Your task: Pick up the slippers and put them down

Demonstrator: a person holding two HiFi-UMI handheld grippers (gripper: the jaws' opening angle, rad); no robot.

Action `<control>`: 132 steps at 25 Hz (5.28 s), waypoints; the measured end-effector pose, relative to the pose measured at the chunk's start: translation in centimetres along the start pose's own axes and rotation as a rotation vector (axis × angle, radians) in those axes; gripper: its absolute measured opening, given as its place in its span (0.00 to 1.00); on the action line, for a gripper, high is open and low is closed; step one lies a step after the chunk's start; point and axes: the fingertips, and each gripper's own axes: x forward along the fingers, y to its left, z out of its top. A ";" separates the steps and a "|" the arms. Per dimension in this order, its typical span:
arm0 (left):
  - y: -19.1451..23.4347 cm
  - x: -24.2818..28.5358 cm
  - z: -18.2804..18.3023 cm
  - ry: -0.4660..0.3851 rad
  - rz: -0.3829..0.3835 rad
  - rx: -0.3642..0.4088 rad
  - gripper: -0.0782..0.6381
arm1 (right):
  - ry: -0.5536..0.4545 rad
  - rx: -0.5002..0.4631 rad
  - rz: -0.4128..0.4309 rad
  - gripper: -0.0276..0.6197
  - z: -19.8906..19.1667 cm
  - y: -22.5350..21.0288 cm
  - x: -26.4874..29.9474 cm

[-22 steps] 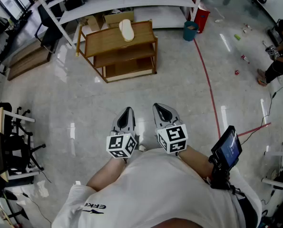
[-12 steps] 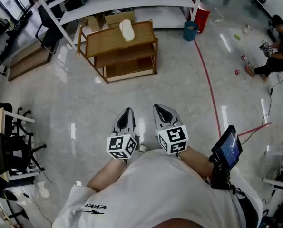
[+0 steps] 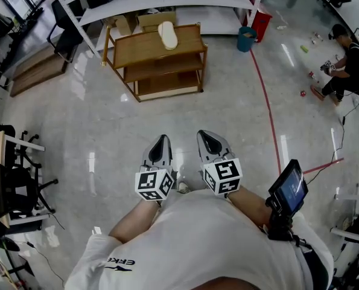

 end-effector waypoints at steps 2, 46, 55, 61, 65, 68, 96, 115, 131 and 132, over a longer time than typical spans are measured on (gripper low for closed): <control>0.7 0.0 0.3 -0.004 -0.004 -0.002 0.11 | -0.002 0.000 -0.009 0.05 0.2 0.3 0.6; 9.6 27.6 7.2 -0.025 0.143 0.036 0.11 | 0.012 0.095 0.097 0.05 8.1 -16.5 26.1; 15.5 33.4 9.3 -0.015 0.115 0.015 0.11 | 0.043 0.092 0.071 0.05 9.9 -17.0 34.2; 20.9 38.6 11.4 -0.009 0.081 -0.004 0.11 | 0.062 0.098 0.026 0.05 11.6 -17.4 41.5; 24.4 41.1 12.8 -0.002 0.052 -0.010 0.11 | 0.074 0.130 -0.008 0.05 12.5 -17.4 46.0; 26.5 42.4 13.7 0.000 0.033 -0.012 0.11 | 0.072 0.139 -0.030 0.05 13.1 -17.1 48.4; 32.2 59.9 11.0 0.167 0.145 -0.032 0.11 | 0.259 0.197 0.010 0.05 12.1 -31.5 65.9; 34.8 67.8 3.6 0.372 0.206 -0.068 0.11 | 0.505 0.290 0.267 0.16 4.4 -35.3 76.7; 38.0 69.7 0.8 0.449 0.284 -0.113 0.11 | 0.701 0.387 0.430 0.46 -0.6 -36.4 83.5; 38.1 69.7 0.7 0.454 0.286 -0.115 0.11 | 0.708 0.384 0.438 0.47 -0.7 -36.5 83.9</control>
